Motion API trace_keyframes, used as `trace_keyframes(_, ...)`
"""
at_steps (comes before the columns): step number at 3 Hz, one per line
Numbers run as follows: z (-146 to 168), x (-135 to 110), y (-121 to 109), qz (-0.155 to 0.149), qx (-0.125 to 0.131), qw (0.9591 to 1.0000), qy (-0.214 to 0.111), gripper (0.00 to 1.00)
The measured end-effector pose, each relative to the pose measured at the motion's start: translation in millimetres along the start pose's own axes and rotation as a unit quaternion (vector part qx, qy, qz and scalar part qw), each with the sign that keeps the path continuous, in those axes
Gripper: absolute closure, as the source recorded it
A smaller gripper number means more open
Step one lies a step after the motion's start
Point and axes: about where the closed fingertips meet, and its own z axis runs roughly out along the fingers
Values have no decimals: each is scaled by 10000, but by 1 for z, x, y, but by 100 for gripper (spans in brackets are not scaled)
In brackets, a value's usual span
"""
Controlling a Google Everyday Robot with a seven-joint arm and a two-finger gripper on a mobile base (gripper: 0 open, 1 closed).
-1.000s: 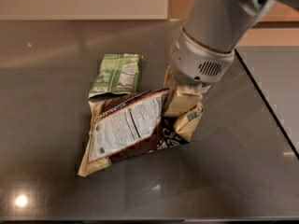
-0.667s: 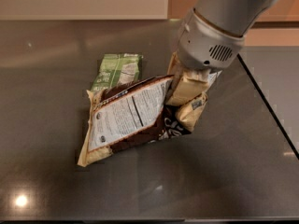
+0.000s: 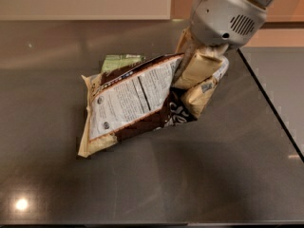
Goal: Pick brown chip bag
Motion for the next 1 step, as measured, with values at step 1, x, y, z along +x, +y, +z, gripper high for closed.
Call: trace_keyframes(1, 0, 0, 0, 0, 1, 10000, 0, 100)
